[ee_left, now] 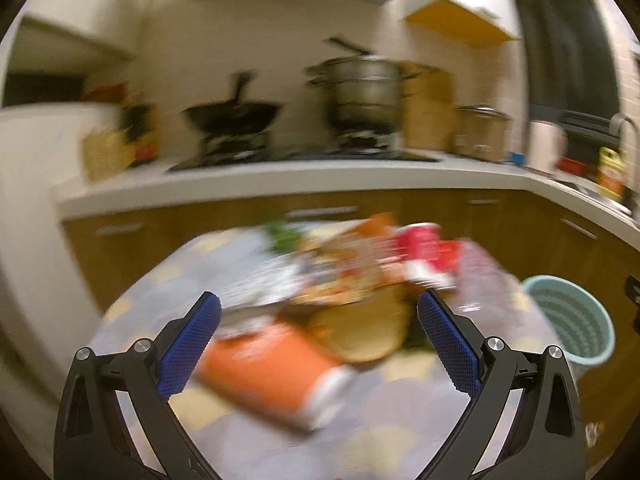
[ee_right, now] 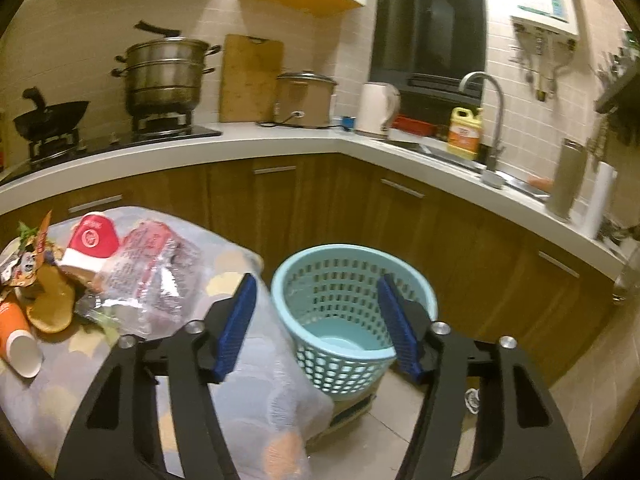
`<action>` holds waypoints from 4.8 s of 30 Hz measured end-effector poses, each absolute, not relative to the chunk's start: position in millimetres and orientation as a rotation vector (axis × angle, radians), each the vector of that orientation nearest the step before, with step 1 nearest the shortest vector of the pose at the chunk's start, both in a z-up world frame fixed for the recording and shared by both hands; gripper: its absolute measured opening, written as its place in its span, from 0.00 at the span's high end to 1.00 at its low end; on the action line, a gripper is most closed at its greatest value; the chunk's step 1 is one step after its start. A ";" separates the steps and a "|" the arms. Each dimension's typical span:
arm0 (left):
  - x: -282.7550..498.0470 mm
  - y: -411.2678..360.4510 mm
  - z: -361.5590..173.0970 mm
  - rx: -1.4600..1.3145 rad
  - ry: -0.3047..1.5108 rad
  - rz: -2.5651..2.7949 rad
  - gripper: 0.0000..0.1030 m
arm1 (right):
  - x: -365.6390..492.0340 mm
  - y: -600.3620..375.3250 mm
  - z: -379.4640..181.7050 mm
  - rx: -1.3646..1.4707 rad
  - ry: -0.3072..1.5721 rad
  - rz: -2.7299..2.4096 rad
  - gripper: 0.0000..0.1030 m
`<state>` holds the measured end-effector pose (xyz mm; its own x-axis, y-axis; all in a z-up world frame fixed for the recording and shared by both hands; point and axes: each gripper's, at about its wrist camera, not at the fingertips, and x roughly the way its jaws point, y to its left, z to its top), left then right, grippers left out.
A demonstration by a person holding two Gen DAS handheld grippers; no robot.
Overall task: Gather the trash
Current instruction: 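Grasp the white napkin with black triangles using the left tool, then grasp the clear printed plastic bag with the right tool while the left tool lifts the napkin, then carry both items over the blue basket and open both tools to drop them, then move both tools back over the table toward the orange paper cup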
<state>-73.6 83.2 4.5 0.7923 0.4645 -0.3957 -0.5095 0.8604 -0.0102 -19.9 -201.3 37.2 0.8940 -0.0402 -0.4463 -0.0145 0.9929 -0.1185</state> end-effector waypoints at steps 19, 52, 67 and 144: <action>-27.8 231.7 -17.8 -0.471 0.675 0.181 0.30 | 11.3 -134.6 44.0 -0.110 0.525 0.292 0.47; -45.6 201.1 22.3 -0.347 0.506 0.219 0.92 | 85.3 -102.6 6.3 -0.069 0.731 0.453 0.20; -44.8 172.8 28.9 -0.279 0.497 0.183 0.92 | 97.9 -98.3 -38.0 -0.059 0.883 0.465 0.61; 65.4 -19.3 19.8 -0.135 0.538 0.049 0.38 | 119.7 -223.9 4.9 0.017 0.723 0.344 0.46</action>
<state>65.4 -19.3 19.8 0.8577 0.0113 -0.5139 -0.0823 0.9899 -0.1155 119.7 -223.9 4.9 0.6963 0.3138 -0.6455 -0.3021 0.9439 0.1330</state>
